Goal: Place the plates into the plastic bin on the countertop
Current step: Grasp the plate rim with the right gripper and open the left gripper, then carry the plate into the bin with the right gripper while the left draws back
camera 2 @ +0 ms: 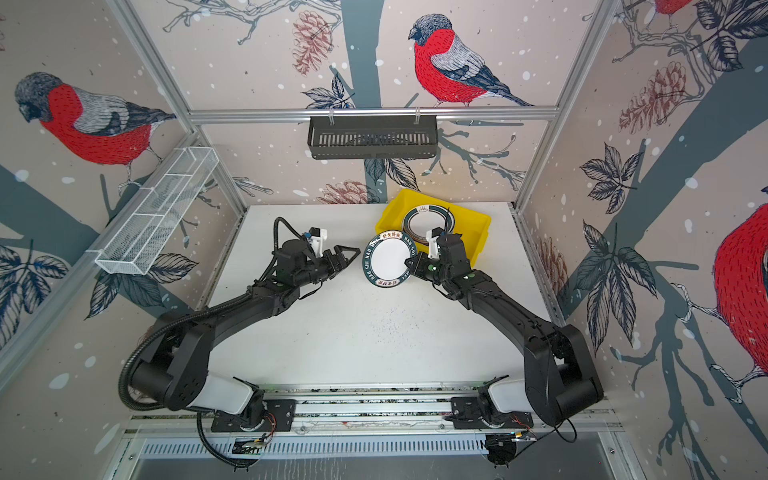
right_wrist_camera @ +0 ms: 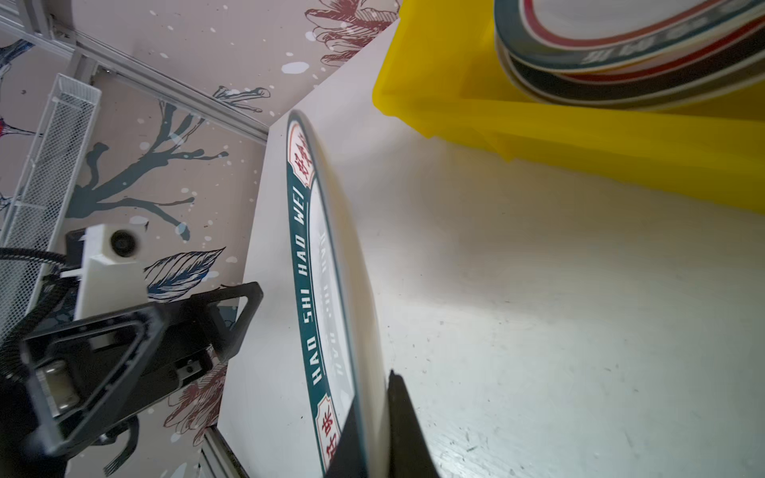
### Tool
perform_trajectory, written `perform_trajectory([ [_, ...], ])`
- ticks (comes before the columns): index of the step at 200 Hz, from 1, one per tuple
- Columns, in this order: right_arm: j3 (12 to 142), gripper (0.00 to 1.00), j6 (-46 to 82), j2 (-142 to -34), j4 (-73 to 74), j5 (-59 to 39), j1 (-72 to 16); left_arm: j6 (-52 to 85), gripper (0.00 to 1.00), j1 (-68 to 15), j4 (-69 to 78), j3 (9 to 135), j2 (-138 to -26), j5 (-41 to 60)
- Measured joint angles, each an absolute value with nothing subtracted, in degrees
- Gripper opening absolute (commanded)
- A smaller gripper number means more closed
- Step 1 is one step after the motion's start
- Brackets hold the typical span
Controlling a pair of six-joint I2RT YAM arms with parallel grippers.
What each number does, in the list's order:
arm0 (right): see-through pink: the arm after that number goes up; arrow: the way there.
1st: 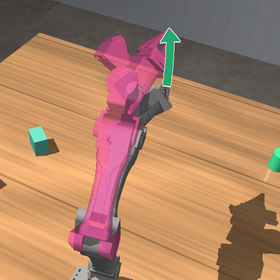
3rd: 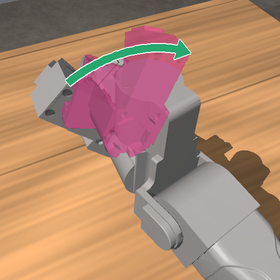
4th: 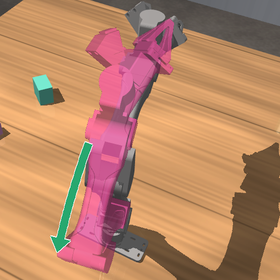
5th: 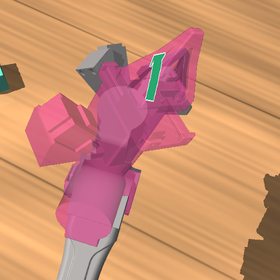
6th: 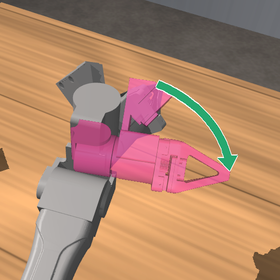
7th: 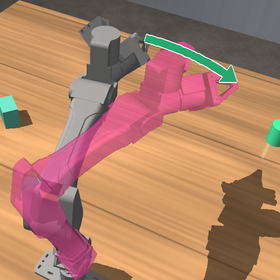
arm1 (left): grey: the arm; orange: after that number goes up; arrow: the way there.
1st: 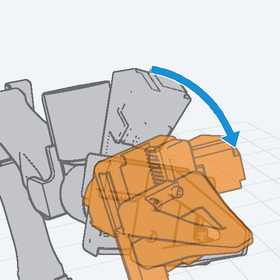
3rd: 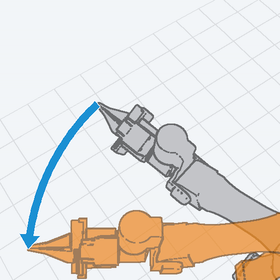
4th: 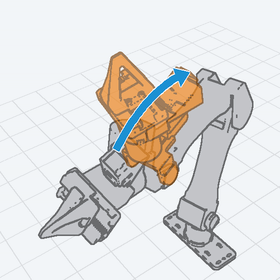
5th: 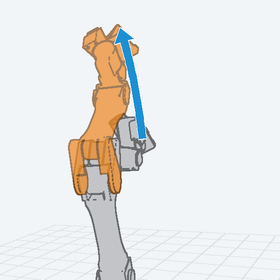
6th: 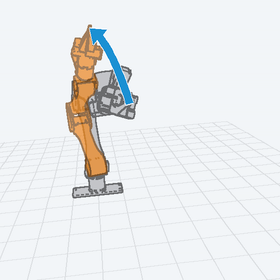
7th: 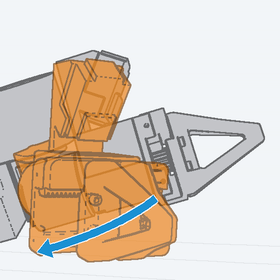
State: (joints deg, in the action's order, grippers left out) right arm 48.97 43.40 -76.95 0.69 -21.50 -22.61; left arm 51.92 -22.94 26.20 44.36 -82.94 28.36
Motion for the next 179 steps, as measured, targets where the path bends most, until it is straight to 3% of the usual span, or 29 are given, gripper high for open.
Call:
perform_trajectory([
  [73,47.7,0.00,42.0,-70.2,-4.0,-14.4,-14.4,48.0,0.97,-19.6,22.1,40.0,-74.1,24.8],
  [179,49.8,0.00,43.7,-75.0,-2.9,-13.2,-8.5,43.0,0.97,-17.1,11.3,35.6,-60.4,17.7],
])
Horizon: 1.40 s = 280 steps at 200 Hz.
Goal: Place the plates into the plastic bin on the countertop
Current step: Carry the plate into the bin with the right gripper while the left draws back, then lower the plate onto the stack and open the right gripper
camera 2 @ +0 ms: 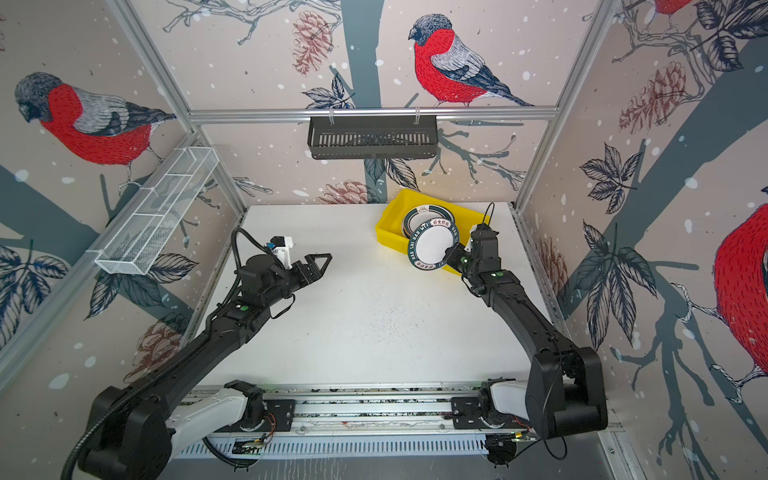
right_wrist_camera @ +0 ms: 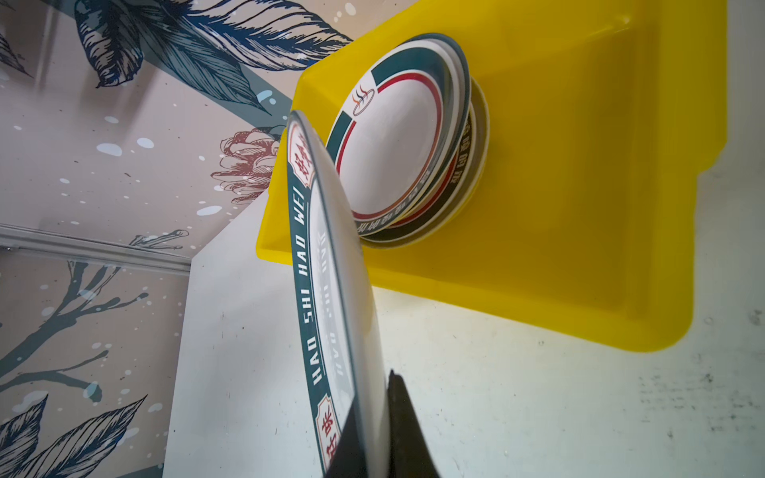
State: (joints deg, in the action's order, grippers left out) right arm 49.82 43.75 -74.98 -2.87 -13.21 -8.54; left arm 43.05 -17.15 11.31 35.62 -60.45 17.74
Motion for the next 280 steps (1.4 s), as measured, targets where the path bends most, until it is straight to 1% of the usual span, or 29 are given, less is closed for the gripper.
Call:
perform_trajectory([
  [47,52.4,0.00,44.8,-79.4,-1.4,-12.5,-7.2,40.4,0.97,-17.1,6.4,34.3,-54.8,13.1],
  [101,55.7,0.00,46.3,-87.0,3.7,-12.1,-6.2,40.0,0.97,-16.9,5.2,31.3,-50.7,8.9],
  [152,60.9,0.00,46.6,-94.9,7.8,-12.0,-5.1,40.0,0.97,-16.8,5.1,30.8,-50.1,7.9],
  [185,64.7,0.00,46.5,-99.8,7.3,-11.6,-4.4,39.4,0.97,-16.8,5.1,30.9,-50.5,7.7],
  [222,69.6,0.00,46.3,-105.0,6.9,-13.6,-4.5,39.0,0.97,-16.8,4.9,31.2,-51.0,7.5],
  [247,71.2,0.15,46.3,-106.7,6.9,-14.3,-5.0,39.0,0.97,-16.8,4.9,31.2,-51.5,7.5],
  [255,71.7,0.26,46.2,-107.2,6.8,-14.5,-5.1,39.0,0.97,-16.8,4.9,31.3,-51.6,7.5],
  [268,72.4,0.37,45.0,-108.0,5.4,-14.6,-5.5,39.0,0.97,-16.8,4.8,31.5,-51.9,7.5],
  [280,73.3,0.52,44.4,-108.7,3.3,-14.7,-5.7,39.0,0.97,-16.8,4.8,31.6,-52.1,7.5],
])
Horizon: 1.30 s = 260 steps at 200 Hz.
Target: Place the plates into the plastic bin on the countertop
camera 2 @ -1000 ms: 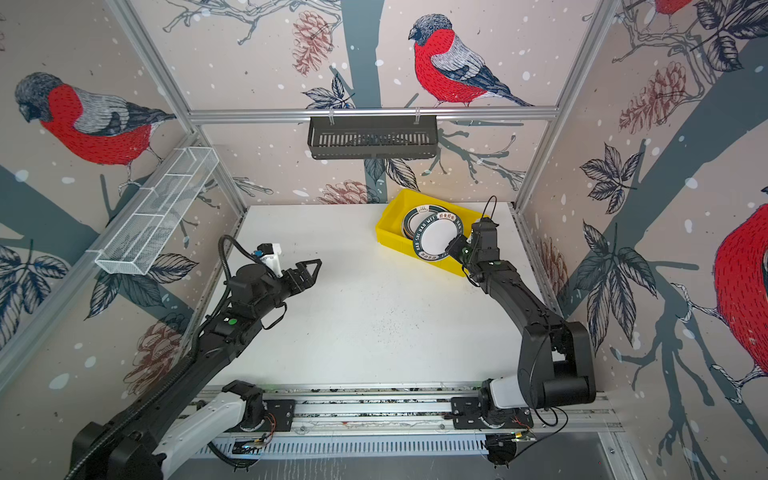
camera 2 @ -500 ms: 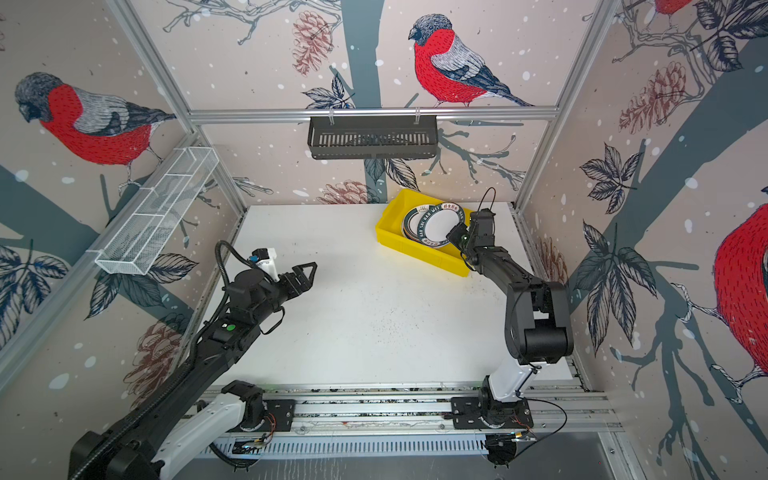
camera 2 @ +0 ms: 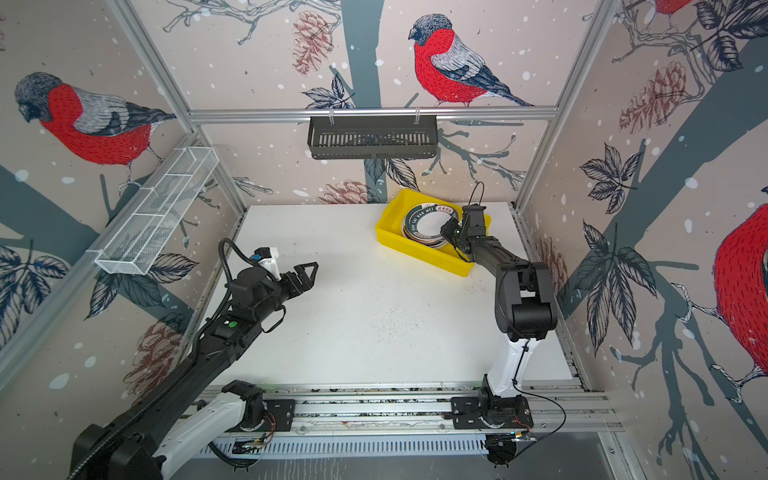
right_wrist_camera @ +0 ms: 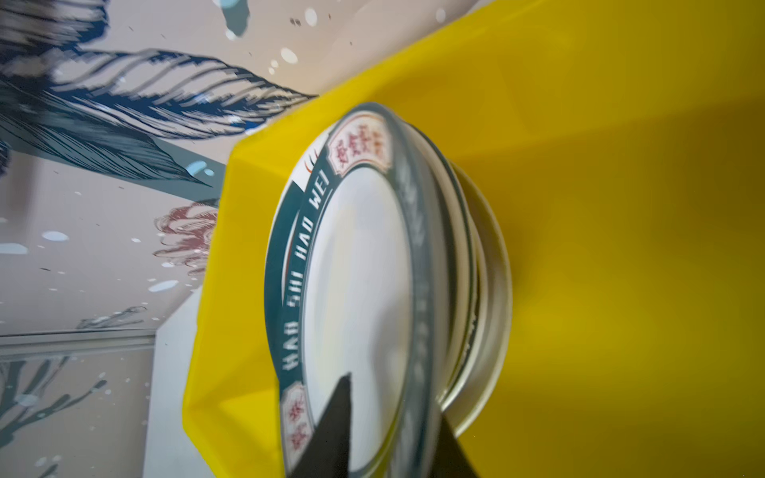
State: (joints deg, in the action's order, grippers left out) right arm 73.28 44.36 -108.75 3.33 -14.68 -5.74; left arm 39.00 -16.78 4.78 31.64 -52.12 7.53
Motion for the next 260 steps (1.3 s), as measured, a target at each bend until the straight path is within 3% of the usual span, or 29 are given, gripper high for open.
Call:
perform_trajectory([
  [63,76.0,0.88,39.7,-108.9,-2.2,-13.3,-7.3,39.0,0.97,-16.8,4.7,32.5,-52.7,8.0],
  [74,77.4,1.00,38.7,-108.8,-4.2,-12.2,-7.8,39.0,0.97,-16.8,4.7,32.7,-52.7,8.3],
  [186,86.4,1.00,32.6,-109.8,-17.6,0.8,-12.2,38.6,0.97,-16.7,3.6,32.7,-52.2,8.3],
  [260,85.9,1.00,29.6,-106.2,-21.1,8.0,-14.2,35.6,0.97,-15.3,4.3,31.4,-53.6,1.3],
])
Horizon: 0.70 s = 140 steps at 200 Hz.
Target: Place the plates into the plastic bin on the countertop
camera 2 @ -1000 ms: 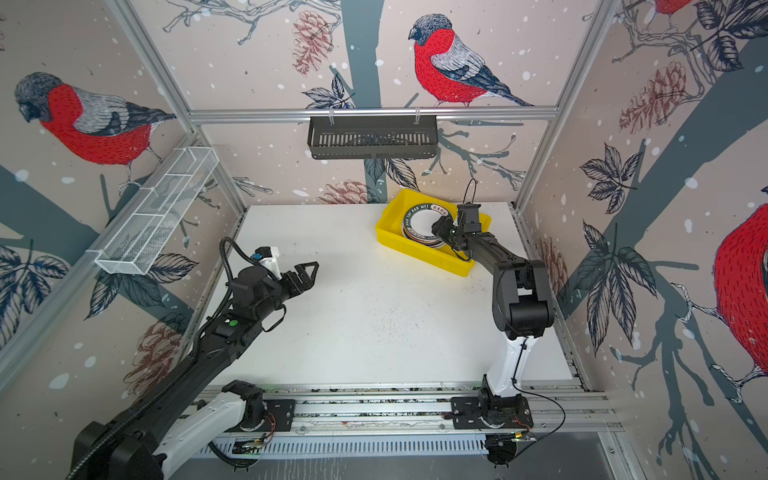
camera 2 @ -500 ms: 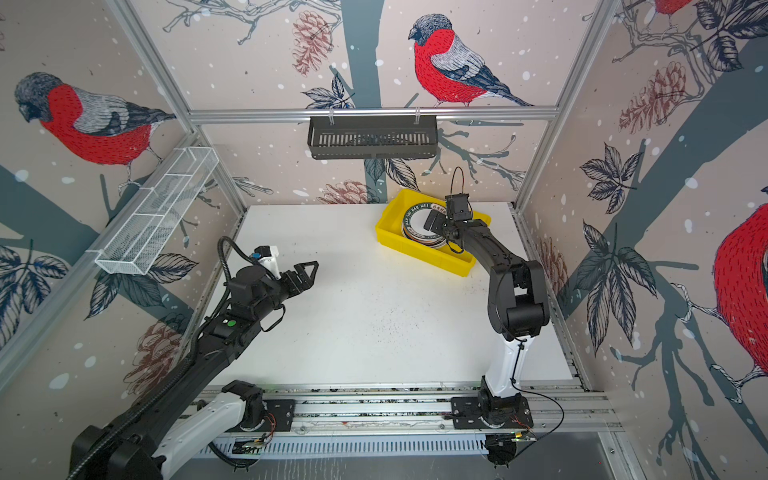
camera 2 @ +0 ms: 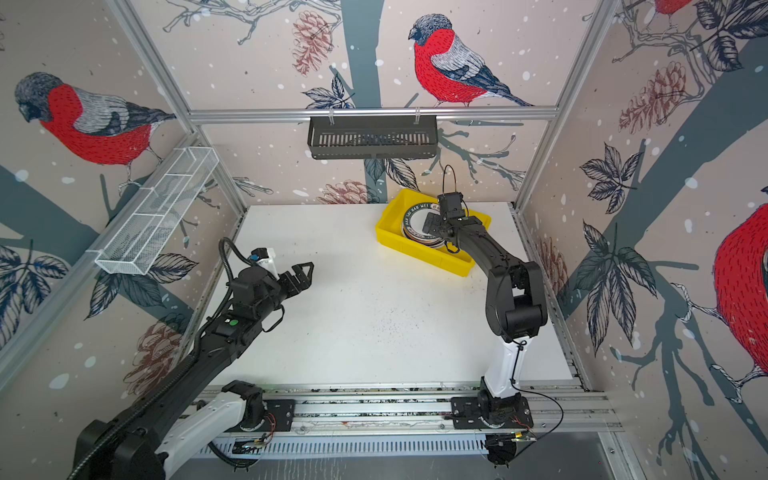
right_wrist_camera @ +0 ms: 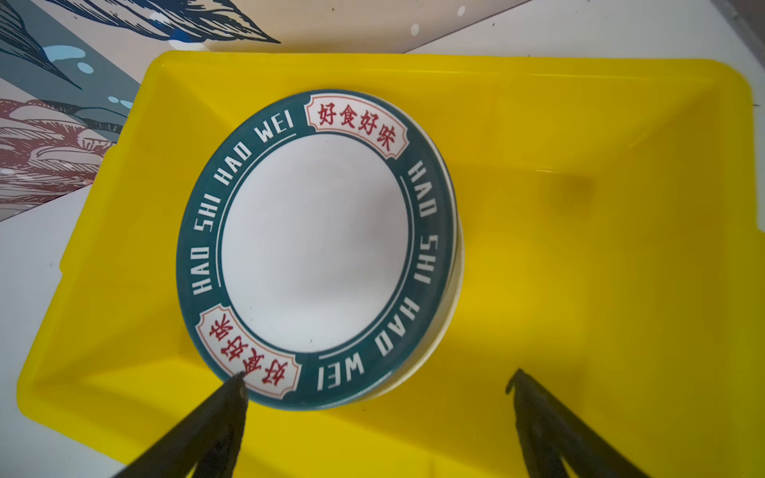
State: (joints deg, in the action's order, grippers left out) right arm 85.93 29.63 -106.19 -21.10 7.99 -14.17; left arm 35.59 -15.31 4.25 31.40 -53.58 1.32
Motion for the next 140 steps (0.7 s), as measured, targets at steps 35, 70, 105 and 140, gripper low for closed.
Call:
perform_trajectory([
  [35,77.8,1.00,29.0,-97.1,-16.3,10.3,-14.1,32.4,0.98,-14.5,6.2,30.8,-54.7,-3.1],
  [70,71.1,1.00,28.3,-89.5,-11.2,11.7,-14.2,29.6,0.98,-13.6,8.5,29.5,-55.1,-7.5],
  [105,65.5,0.99,27.9,-83.5,-6.8,13.1,-14.2,26.5,0.98,-12.6,11.9,27.1,-55.4,-12.1],
  [140,52.0,0.99,28.3,-73.3,0.7,15.6,-13.4,22.0,0.98,-8.5,22.2,21.3,-56.6,-15.7],
])
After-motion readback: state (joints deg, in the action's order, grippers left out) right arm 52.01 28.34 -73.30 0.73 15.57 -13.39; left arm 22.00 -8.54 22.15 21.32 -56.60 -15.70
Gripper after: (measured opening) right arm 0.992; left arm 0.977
